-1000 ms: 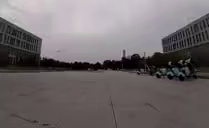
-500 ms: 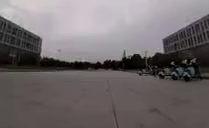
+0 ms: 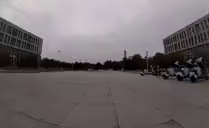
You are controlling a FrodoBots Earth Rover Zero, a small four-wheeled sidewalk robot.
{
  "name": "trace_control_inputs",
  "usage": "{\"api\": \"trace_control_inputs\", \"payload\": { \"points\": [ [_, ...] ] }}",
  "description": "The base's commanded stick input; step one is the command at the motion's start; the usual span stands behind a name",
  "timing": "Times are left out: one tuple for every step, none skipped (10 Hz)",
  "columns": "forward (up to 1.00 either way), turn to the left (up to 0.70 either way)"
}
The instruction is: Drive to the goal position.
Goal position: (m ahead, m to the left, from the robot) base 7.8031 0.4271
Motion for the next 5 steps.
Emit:
{"api": "trace_control_inputs", "payload": {
  "points": [
    [0.70, 0.01],
    [0.70, 0.01],
    [0.70, 0.01],
    [0.70, 0.01],
    [0.70, 0.01]
  ]
}}
